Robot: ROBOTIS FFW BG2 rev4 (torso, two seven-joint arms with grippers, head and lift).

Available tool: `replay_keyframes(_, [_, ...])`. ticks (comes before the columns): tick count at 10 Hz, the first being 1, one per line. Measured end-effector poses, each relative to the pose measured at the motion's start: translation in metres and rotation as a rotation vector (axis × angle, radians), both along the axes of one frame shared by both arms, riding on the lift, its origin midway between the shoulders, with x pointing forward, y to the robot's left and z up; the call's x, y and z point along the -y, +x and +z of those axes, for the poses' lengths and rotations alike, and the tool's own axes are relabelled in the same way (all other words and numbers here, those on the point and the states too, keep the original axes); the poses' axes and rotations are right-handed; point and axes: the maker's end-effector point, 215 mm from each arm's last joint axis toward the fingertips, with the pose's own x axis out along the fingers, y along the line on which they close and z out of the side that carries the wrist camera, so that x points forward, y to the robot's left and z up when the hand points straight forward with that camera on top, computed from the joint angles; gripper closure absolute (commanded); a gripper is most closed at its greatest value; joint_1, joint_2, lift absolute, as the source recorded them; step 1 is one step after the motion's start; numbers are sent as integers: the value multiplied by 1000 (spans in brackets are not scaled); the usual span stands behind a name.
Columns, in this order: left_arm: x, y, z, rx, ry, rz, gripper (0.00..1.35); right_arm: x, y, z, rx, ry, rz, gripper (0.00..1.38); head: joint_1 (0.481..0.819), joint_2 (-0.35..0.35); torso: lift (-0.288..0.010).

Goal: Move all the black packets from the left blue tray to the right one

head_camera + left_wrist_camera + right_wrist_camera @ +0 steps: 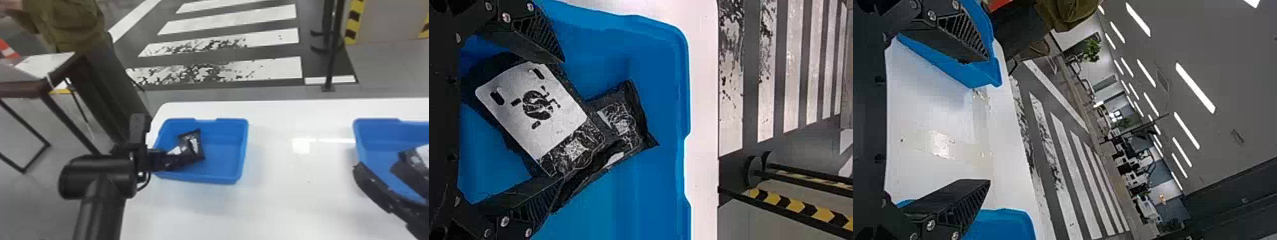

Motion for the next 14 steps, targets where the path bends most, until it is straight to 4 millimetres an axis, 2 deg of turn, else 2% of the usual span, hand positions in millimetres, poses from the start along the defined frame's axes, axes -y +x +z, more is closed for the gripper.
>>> replay_keyframes(1, [2,1,-6,-16,-11,-3,863,-1,0,-1,-2,6,2,156,695,311,-140])
replay_keyframes(3, [4,3,-9,-21,-14,-15,1081,-2,-1,-4,-11,18,5,156,695,309,-140])
replay_keyframes(5, [0,3,-4,9,-21,-16,1124,-3,-2,-7,-20,30,10,156,695,314,-140])
replay_keyframes(6, [0,0,4,33,-21,-19,1124,-4,-2,-7,-21,33,11,156,695,316,-140])
replay_keyframes(8, [7,-13,39,102,-25,-24,1124,-4,-2,-6,-20,37,13,156,695,315,-140])
replay_keyframes(10, [22,-34,76,172,-46,-43,1124,-9,-1,-1,-10,48,25,156,695,311,-140])
replay_keyframes(12, [66,-43,103,246,-113,-127,1124,-26,4,8,11,86,78,154,695,285,-140])
replay_keyframes(14, [130,-42,122,304,-196,-248,1124,-63,4,21,19,158,183,154,695,252,-140])
